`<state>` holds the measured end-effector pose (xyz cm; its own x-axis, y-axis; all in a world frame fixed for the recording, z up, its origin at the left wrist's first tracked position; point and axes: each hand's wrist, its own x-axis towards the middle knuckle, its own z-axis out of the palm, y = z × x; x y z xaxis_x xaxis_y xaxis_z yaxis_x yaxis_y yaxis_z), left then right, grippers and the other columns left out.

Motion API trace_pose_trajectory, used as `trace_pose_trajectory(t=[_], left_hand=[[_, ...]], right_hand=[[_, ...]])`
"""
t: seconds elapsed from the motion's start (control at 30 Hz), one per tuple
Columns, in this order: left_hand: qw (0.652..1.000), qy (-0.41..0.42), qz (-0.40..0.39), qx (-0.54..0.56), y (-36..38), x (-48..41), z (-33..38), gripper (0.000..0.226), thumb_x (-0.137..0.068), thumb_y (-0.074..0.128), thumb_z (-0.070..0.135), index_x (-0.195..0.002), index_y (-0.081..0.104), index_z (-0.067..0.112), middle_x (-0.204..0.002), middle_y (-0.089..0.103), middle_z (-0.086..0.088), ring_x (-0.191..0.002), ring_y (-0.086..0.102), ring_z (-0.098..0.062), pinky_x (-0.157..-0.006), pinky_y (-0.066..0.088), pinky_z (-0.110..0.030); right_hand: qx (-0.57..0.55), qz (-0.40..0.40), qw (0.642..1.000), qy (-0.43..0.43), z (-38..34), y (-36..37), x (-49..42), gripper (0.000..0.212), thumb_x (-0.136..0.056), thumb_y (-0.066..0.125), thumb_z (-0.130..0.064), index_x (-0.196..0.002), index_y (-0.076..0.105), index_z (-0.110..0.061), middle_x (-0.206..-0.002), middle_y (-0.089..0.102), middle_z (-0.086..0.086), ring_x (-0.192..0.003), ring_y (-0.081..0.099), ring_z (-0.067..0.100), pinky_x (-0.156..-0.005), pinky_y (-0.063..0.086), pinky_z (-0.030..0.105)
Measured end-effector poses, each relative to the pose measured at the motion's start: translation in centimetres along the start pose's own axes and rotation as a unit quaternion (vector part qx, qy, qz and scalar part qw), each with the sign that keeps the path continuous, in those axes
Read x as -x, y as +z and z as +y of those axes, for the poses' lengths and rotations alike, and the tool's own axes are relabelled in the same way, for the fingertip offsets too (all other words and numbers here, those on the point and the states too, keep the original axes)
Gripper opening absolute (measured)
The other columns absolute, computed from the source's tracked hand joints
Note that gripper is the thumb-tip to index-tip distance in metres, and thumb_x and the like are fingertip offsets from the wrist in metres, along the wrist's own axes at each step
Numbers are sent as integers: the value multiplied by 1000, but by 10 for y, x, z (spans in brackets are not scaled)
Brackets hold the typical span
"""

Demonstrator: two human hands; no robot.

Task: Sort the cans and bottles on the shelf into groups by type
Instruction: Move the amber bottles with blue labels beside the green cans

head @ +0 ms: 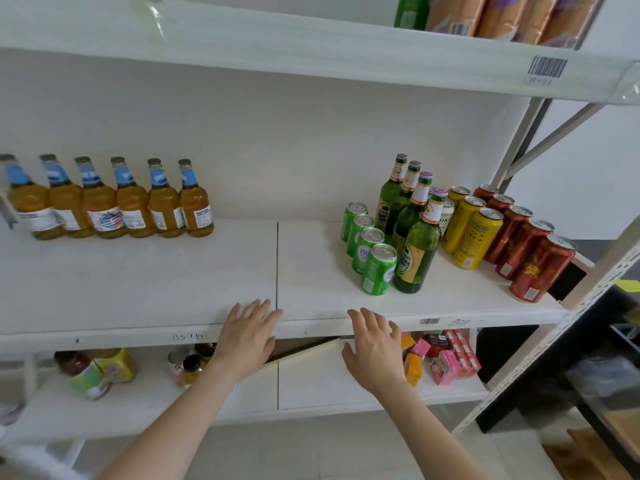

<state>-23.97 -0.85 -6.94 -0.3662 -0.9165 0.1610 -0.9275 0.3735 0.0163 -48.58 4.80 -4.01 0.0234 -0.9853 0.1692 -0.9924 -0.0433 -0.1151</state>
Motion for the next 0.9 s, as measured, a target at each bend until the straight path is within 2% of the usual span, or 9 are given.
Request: trace_pose_trajectory(t=[0.27, 0.43, 0.6, 0.9], left_hand=[[998, -56, -6, -24, -23, 77, -38, 51, -98, 46, 36, -146, 36, 26, -159, 27, -7, -148, 21, -26, -118, 13, -51], [996, -83, -8, -43, -37, 105, -82, 53, -99, 40, 39, -149, 28, 28, -162, 19, -5, -149, 14, -24, -119, 9, -51], [995, -90, -14, -47, -53, 109, -140, 56, -99, 37, 41, -152, 21, 29, -163, 13, -6, -150, 8, -24, -120, 5, -52], [995, -74, -3, -70, -66, 78, -237, 59, -98, 38, 46, -152, 20, 28, -163, 16, -7, -150, 11, -26, -119, 8, -51]], right_hand=[[28, -10, 999, -32, -70, -6, 34, 56, -95, 48, -34, -145, 31, -20, -153, 35, 5, -143, 28, 26, -115, 21, 52], [25, -13, 998, -60, -126, -3, 33, 55, -94, 45, -31, -146, 30, -20, -154, 33, 4, -144, 25, 24, -115, 18, 52], [6, -11, 998, -65, -190, 4, 6, 57, -96, 43, -32, -148, 24, -21, -156, 29, 3, -146, 21, 22, -116, 14, 52], [5, 9, 998, -62, -280, 18, -63, 59, -96, 45, -39, -148, 22, -22, -156, 28, 3, -146, 21, 23, -117, 15, 54]])
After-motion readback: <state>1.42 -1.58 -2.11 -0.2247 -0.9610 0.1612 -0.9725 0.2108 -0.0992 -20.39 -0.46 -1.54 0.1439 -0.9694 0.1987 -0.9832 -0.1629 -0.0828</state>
